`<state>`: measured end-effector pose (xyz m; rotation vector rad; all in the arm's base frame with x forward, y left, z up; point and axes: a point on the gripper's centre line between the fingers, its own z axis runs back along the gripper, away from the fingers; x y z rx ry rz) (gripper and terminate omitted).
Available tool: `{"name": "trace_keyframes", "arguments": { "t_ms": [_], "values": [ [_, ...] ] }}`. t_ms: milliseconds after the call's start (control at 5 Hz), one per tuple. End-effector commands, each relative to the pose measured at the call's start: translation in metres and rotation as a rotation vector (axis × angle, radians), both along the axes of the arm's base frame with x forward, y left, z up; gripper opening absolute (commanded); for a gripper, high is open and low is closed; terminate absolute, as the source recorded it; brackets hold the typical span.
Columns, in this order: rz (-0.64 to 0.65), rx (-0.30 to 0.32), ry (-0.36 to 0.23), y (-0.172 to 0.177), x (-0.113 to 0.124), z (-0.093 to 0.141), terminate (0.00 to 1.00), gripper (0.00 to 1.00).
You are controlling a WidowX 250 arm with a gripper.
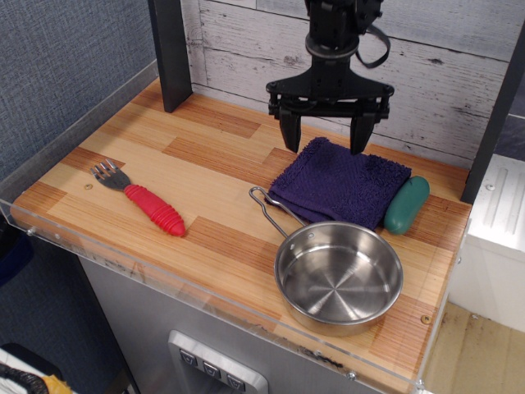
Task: Move the purple cloth from left side to right side
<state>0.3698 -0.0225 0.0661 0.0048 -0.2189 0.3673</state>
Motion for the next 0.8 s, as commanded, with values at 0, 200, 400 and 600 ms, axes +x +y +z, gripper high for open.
{"name": "trace_keyframes", "arguments": {
  "t_ms": [0, 200, 400, 600],
  "values": [
    [0.006, 0.02, -0.185, 0.0015, -0.0143, 0.0721, 0.0, 1.0],
    [0.006, 0.02, -0.185, 0.0015, -0.0143, 0.0721, 0.0, 1.0],
    [0.006, 0.02, -0.185, 0.0015, -0.0143, 0.0721, 0.0, 1.0],
    [0.006, 0.02, -0.185, 0.0015, -0.0143, 0.0721, 1.0, 1.0]
  ]
}}
